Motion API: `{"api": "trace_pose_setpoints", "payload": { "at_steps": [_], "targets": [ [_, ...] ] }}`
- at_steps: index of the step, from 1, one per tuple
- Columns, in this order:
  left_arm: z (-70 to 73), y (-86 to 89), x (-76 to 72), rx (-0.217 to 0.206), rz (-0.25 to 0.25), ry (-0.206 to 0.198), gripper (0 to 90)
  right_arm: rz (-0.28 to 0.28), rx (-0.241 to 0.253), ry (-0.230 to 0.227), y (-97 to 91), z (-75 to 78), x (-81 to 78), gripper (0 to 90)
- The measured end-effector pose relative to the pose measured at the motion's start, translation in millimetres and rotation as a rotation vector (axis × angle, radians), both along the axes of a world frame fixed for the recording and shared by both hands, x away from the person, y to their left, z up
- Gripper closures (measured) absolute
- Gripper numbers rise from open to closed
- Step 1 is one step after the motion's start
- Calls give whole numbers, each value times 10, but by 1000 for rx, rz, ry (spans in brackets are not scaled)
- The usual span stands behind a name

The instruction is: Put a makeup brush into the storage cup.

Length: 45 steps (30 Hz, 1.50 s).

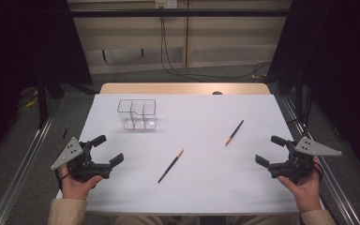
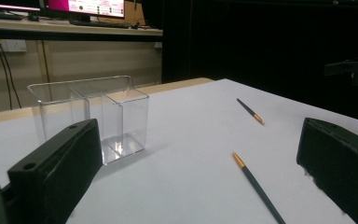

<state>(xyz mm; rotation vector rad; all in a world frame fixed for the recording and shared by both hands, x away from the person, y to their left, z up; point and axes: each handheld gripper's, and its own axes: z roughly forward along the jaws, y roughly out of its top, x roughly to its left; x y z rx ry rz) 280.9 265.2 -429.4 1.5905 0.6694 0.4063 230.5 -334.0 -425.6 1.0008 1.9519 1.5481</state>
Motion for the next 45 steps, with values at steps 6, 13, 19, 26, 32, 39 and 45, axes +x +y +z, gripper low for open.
{"api": "trace_pose_setpoints", "payload": {
  "at_steps": [6, 13, 19, 26, 32, 39, 45],
  "targets": [
    [52, -172, 71, -20, -22, -8, 0, -4, -4, 1, -9, 4, -30, 3],
    [43, -327, 147, -30, -50, 11, 0, -5, 6, -9, -1, 19, -32, 3],
    [38, -417, 164, -20, -61, 18, 0, 20, -14, -9, 62, 3, 9, 3],
    [39, -563, 221, -19, -70, 31, 0, 26, -7, -10, 69, 6, 3, 3],
    [5, -742, 281, 3, -101, 38, 0, 24, 2, -11, 51, 6, -1, 3],
    [-3, -875, 345, 5, -110, 34, 1, 24, -5, -9, 28, 0, -5, 3],
    [-18, -976, 383, 14, -122, 36, 1, 24, 0, -8, 29, 6, -2, 4]
  ]
}}
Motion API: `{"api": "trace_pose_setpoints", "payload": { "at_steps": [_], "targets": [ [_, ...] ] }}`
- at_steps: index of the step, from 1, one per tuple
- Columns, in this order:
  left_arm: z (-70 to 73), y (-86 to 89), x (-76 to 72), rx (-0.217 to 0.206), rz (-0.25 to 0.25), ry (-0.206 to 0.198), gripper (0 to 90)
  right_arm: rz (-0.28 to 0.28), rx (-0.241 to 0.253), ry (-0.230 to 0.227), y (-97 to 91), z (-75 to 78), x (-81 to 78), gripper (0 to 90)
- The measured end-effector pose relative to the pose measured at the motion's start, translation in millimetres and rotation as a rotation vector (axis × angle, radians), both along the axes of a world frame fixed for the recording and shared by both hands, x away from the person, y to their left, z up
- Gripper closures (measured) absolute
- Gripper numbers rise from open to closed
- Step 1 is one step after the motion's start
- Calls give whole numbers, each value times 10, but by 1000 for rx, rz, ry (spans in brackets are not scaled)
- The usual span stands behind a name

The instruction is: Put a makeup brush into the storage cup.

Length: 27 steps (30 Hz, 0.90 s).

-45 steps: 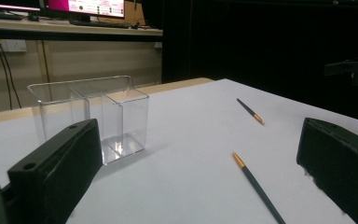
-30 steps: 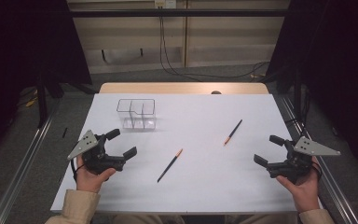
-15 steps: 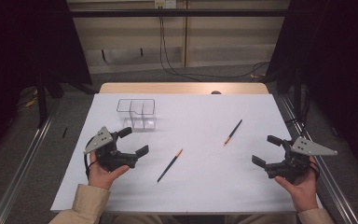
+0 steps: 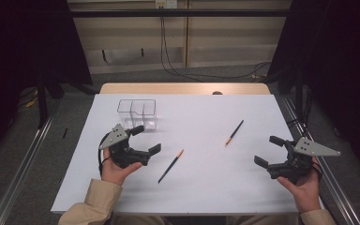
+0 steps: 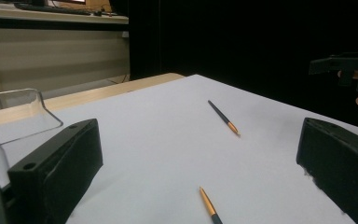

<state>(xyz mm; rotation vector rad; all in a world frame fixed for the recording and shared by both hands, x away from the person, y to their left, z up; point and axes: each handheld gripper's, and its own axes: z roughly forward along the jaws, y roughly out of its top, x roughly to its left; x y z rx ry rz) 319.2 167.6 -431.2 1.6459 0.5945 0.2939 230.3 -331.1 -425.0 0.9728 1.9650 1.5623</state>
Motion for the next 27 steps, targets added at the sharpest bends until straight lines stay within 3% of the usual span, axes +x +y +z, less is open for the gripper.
{"api": "trace_pose_setpoints", "payload": {
  "at_steps": [6, 11, 17, 27],
  "targets": [
    [-12, -87, 37, -12, -9, -2, 1, 4, -1, -10, 10, 12, -1, 4],
    [5, -139, 70, 1, -16, -3, 1, 6, 2, -4, 4, 8, -4, 4],
    [28, -212, 113, -23, -20, -4, 1, 6, 10, -12, 0, 22, -14, 4],
    [-33, -381, 170, -9, -28, 7, 2, 10, 6, -14, 6, 27, -15, 5]
  ]
}}
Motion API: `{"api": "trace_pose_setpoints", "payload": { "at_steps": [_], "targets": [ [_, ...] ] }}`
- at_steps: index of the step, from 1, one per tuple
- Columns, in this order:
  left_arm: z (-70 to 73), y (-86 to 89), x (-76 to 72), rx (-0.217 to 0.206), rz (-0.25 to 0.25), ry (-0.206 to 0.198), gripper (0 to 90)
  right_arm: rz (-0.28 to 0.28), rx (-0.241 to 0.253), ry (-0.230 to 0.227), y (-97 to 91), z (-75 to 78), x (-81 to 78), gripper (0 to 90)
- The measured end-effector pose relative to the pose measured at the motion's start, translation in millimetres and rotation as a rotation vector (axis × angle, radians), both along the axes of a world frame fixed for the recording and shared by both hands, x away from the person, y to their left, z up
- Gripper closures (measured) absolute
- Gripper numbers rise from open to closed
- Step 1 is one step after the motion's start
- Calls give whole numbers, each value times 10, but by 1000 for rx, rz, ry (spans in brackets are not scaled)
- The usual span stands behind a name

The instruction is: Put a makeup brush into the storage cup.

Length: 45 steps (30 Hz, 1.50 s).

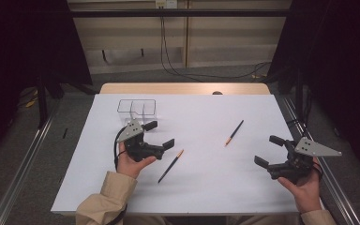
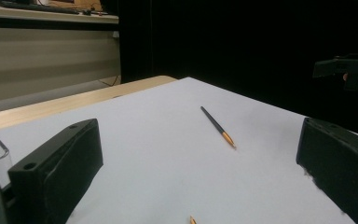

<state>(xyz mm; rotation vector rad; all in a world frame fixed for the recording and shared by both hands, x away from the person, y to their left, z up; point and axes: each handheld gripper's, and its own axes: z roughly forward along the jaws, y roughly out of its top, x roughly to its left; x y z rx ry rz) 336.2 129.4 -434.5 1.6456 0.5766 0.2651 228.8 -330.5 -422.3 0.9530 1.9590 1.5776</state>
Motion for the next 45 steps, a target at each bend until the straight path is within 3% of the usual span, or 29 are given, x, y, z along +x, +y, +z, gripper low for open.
{"api": "trace_pose_setpoints", "payload": {
  "at_steps": [24, 28, 29, 30, 34, 38, 39, 45],
  "targets": [
    [-82, -266, 116, 79, -3, 39, 2, 0, 6, -5, -17, 0, -1, 7],
    [-58, -286, 130, 116, -1, 75, 2, -1, 6, -7, -18, -2, 2, 6],
    [-44, -295, 139, 152, 8, 90, 2, -1, 5, -5, -20, 0, 2, 6],
    [-44, -295, 139, 152, 8, 90, 2, -1, 5, -5, -20, 0, 2, 6],
    [-8, -330, 164, 244, 25, 141, 9, 1, 7, -7, -15, -2, 4, 7],
    [9, -361, 178, 291, 24, 164, 8, 3, 8, -1, -14, -6, 7, 6],
    [18, -385, 188, 326, 17, 178, 9, 3, 8, 1, -12, -9, 10, 6],
    [27, -452, 217, 381, -3, 228, 12, 5, 7, 0, -11, -10, 12, 6]
  ]
}}
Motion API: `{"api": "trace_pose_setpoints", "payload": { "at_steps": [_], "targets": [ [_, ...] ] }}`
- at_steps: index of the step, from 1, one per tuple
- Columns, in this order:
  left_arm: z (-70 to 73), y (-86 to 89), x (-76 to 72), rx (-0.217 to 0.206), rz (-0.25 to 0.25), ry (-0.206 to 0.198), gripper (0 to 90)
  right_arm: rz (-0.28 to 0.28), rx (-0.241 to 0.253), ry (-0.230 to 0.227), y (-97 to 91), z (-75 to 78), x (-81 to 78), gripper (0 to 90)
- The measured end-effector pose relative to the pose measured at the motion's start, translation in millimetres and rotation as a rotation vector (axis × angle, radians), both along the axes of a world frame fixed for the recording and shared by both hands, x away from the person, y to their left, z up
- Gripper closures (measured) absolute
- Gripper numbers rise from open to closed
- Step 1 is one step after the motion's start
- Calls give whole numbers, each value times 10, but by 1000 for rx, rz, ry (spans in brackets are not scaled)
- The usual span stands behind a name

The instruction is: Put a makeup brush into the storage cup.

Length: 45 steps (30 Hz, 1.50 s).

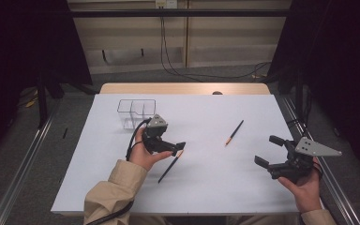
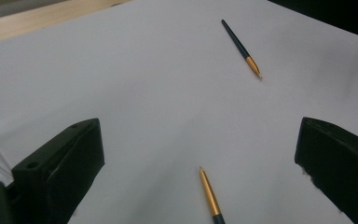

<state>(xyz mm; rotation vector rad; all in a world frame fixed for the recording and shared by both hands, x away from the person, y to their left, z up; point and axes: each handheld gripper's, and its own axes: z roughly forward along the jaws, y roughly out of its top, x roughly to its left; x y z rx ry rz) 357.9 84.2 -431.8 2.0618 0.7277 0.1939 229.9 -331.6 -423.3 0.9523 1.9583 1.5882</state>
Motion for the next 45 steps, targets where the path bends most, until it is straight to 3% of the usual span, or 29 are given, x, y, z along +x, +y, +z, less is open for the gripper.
{"api": "trace_pose_setpoints", "payload": {
  "at_steps": [4, 8, 11, 15, 16, 23, 28, 34, 39, 45],
  "targets": [
    [0, -33, 16, 41, -7, 18, 15, 1, 3, 3, -1, -5, 2, 6],
    [7, -86, 28, 96, 0, 77, 19, 2, 3, 4, 0, -6, 4, 6],
    [8, -116, 37, 129, -4, 100, 19, 4, 2, 4, -2, -7, 6, 7],
    [11, -134, 50, 159, -1, 118, 26, 4, 2, 5, 0, -8, 7, 6],
    [13, -144, 57, 191, -1, 125, 37, 4, 3, 5, 3, -9, 9, 6],
    [5, -179, 83, 257, 3, 160, 51, 7, 1, 9, 3, -10, 11, 6],
    [-18, -217, 102, 328, 1, 217, 59, 5, 3, 9, -1, -11, 12, 6],
    [-56, -253, 118, 396, -3, 253, 74, 8, 1, 8, 1, -10, 12, 7],
    [-68, -293, 125, 441, -10, 270, 139, 3, 2, 7, -3, -11, 14, 7],
    [-62, -316, 127, 465, -24, 285, 248, 6, -3, 7, -2, -11, 14, 7]
  ]
}}
